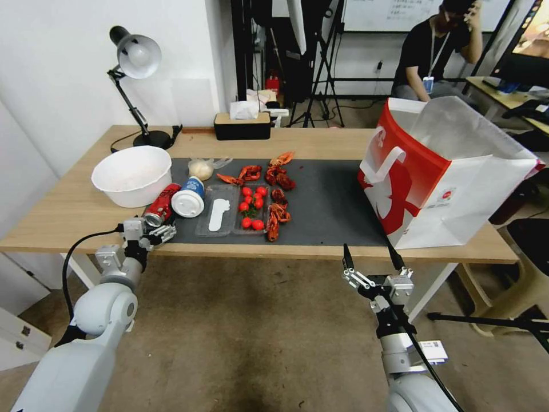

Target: Pick up the trash from the table and place it into the takeout bag.

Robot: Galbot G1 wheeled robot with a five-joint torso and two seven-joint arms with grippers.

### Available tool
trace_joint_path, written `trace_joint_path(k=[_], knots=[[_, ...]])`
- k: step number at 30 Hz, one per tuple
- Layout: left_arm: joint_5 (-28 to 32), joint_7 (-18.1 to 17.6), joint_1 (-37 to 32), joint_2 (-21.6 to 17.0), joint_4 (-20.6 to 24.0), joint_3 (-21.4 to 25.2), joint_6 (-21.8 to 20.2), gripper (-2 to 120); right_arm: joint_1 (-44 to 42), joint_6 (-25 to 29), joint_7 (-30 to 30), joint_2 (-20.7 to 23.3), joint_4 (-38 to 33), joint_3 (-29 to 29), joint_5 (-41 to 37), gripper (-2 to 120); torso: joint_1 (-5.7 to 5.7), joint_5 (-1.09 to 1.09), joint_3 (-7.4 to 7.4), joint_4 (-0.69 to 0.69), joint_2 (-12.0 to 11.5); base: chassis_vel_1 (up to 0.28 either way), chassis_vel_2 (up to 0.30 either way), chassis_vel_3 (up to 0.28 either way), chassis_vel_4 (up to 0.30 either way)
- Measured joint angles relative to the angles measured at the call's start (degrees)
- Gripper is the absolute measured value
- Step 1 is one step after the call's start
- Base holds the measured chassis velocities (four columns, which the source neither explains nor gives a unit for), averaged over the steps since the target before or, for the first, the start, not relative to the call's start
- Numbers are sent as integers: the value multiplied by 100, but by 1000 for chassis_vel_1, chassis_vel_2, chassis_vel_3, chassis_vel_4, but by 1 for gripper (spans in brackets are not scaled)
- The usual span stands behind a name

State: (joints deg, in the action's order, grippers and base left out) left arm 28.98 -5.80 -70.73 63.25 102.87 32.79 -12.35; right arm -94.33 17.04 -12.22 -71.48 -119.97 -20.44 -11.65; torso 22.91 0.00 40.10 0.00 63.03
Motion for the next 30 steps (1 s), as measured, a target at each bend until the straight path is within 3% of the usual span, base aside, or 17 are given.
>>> trace_joint_path(k=[5,16,30], knots=[[32,-4,8,-1,-14,11,-2,94,0,0,-2,2,14,1,1,100,0,0,0,0,0,0,0,0,0],[153,-16,-18,2,-69,20,109,51,23,18,-6,1,21,9,54,100,0,0,0,0,0,0,0,0,0],[-82,-49,-426,142,295,337,451,50,77,41,-5,11,65,48,77,100,1,1,0,0,0,0,0,0,0]])
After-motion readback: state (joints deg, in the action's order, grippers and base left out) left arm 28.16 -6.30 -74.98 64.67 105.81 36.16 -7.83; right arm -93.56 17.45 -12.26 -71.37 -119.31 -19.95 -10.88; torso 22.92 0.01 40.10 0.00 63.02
